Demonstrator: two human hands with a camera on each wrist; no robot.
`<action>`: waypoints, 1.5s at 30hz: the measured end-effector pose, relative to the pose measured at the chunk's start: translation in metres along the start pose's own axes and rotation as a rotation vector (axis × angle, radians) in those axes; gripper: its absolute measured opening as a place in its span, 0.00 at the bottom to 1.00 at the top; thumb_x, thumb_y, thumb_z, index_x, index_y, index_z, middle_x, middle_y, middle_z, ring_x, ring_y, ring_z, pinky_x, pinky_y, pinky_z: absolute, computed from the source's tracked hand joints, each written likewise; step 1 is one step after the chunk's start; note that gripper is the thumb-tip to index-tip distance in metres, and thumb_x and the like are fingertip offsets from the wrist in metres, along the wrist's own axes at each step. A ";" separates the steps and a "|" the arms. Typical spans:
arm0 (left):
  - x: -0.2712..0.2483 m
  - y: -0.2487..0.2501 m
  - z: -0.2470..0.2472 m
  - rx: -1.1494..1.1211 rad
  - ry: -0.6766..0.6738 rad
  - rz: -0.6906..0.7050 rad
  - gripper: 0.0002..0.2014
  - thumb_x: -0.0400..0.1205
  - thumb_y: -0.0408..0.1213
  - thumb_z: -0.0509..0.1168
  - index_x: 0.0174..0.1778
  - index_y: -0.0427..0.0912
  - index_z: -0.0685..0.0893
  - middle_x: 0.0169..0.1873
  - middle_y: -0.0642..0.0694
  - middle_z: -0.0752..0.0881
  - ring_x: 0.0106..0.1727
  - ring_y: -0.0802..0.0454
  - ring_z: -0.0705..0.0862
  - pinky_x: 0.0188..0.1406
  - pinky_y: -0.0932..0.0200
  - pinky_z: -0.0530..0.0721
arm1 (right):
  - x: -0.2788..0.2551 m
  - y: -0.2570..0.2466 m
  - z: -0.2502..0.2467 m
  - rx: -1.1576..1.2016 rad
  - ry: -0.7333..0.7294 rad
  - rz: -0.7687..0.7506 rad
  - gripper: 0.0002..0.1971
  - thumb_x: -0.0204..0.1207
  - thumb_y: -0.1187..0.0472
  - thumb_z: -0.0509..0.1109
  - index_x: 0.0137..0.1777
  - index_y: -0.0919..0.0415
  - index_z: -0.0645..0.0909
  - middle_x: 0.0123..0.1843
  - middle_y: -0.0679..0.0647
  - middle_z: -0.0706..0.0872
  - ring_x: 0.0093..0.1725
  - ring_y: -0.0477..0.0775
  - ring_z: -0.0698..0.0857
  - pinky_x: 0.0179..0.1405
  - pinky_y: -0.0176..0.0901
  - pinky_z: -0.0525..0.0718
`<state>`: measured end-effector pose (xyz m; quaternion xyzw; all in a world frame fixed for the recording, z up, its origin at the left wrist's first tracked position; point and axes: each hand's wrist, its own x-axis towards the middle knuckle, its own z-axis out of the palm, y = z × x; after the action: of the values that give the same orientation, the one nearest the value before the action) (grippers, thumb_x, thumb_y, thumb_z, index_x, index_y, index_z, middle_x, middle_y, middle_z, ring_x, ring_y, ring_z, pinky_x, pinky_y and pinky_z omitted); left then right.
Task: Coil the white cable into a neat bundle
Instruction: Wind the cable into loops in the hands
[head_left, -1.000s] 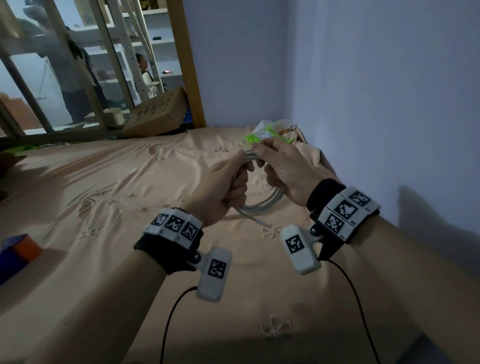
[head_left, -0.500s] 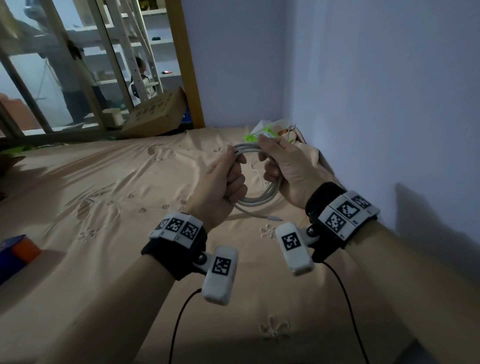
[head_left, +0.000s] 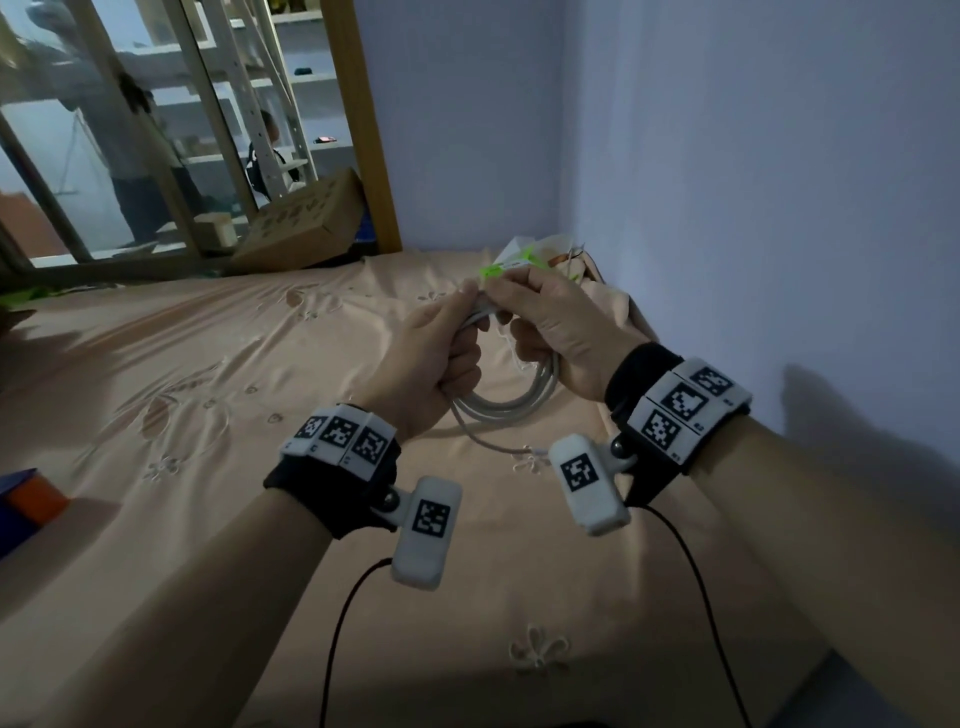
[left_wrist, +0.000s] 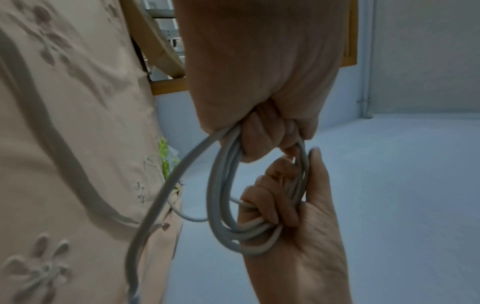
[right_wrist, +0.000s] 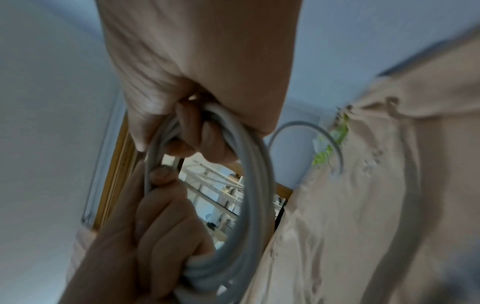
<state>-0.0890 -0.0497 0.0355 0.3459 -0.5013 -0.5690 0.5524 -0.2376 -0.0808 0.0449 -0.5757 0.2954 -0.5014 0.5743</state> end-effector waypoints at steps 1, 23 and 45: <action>0.000 -0.001 0.001 -0.047 0.023 0.017 0.19 0.88 0.48 0.57 0.35 0.40 0.75 0.18 0.52 0.59 0.15 0.59 0.55 0.17 0.62 0.50 | -0.001 0.003 0.000 0.070 0.008 0.002 0.08 0.81 0.56 0.71 0.47 0.59 0.77 0.30 0.49 0.76 0.20 0.43 0.64 0.17 0.34 0.62; -0.001 -0.002 -0.007 0.066 0.027 0.023 0.21 0.88 0.51 0.57 0.34 0.41 0.74 0.16 0.53 0.60 0.15 0.57 0.55 0.17 0.62 0.51 | -0.002 0.005 0.007 -0.113 0.028 -0.047 0.11 0.85 0.56 0.66 0.42 0.58 0.76 0.24 0.45 0.69 0.22 0.43 0.64 0.22 0.37 0.62; 0.009 0.001 -0.010 -0.125 0.167 0.099 0.20 0.88 0.49 0.59 0.32 0.44 0.72 0.14 0.53 0.58 0.13 0.57 0.53 0.16 0.63 0.50 | -0.008 0.036 -0.028 -0.498 0.181 0.098 0.21 0.86 0.50 0.58 0.60 0.66 0.84 0.51 0.55 0.86 0.51 0.55 0.83 0.53 0.46 0.78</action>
<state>-0.0811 -0.0604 0.0353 0.3319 -0.4336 -0.5403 0.6402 -0.2574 -0.0900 0.0044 -0.6371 0.4873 -0.4344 0.4098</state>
